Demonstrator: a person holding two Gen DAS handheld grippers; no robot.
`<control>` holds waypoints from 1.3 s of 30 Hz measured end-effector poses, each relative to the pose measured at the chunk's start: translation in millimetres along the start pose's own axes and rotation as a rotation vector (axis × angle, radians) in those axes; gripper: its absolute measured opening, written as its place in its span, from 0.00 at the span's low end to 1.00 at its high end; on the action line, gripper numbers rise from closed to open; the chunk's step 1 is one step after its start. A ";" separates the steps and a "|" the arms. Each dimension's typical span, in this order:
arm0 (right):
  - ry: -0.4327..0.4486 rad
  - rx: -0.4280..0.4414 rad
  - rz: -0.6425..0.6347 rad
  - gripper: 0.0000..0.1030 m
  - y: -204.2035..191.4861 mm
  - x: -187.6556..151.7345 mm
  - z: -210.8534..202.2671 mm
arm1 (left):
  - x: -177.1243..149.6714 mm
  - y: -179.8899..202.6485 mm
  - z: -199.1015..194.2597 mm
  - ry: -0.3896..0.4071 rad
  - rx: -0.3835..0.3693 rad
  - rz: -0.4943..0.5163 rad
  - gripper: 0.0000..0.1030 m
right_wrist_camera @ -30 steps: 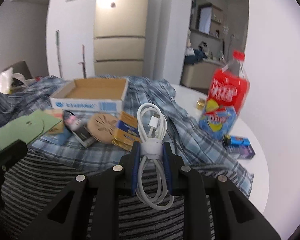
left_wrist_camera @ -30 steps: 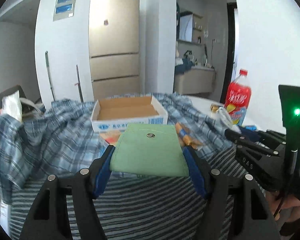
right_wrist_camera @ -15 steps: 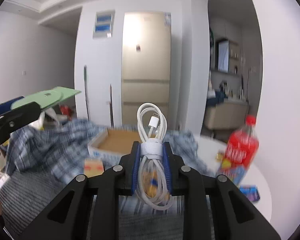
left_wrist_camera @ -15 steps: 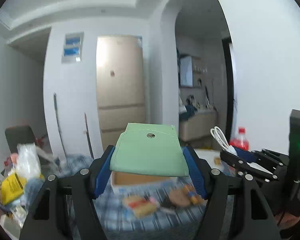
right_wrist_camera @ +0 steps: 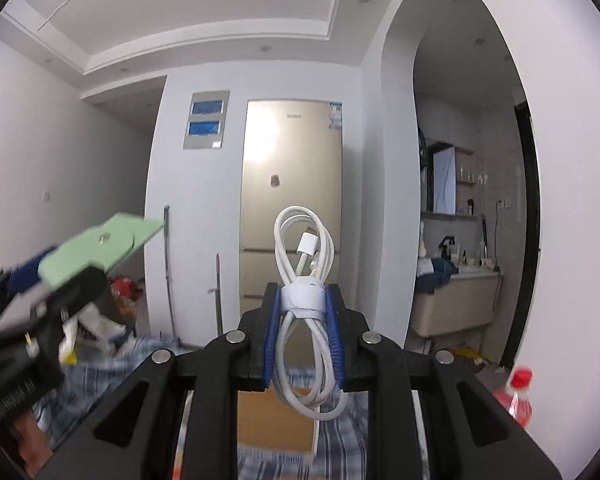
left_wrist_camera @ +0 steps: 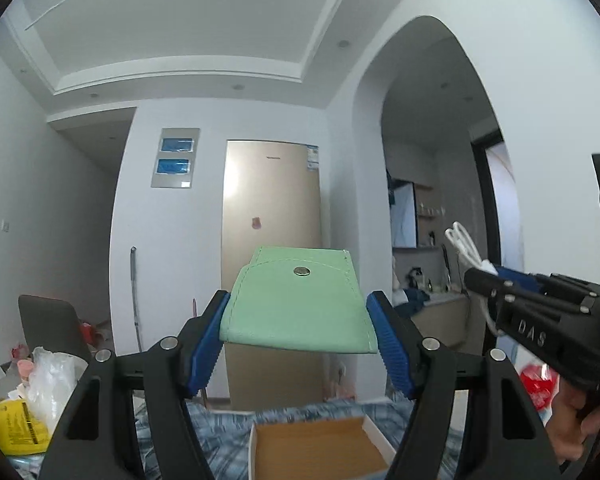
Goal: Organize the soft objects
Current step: 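Carry the cable with the right gripper while the left gripper carries the pouch over the box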
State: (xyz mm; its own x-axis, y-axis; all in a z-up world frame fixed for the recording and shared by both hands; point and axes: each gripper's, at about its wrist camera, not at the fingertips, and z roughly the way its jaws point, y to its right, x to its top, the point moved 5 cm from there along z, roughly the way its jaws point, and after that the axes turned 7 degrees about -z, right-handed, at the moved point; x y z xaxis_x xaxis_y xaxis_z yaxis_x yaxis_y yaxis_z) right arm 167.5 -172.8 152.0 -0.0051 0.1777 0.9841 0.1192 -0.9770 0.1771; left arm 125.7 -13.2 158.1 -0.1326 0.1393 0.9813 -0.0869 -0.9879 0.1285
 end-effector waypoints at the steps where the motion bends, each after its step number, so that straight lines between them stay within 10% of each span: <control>1: 0.009 -0.010 0.004 0.20 0.7 4.2 8.8 | -0.5 -2.1 8.0 0.010 0.016 0.009 0.69; 18: -0.082 0.035 0.096 0.20 -11.6 -65.7 92.9 | -65.9 -55.7 86.6 -0.077 0.077 -0.045 0.69; 39: -0.673 0.245 0.212 0.20 -19.6 -228.6 176.5 | -177.0 -75.5 161.3 -0.517 0.119 -0.093 0.69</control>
State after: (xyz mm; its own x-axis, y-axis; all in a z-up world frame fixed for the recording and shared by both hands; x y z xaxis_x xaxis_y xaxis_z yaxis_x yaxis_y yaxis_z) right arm 341.6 -173.4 -79.3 0.6421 0.0994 0.7602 0.2682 -0.9580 -0.1013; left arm 315.0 25.8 -2.2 0.3761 0.2043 0.9038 0.0417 -0.9781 0.2037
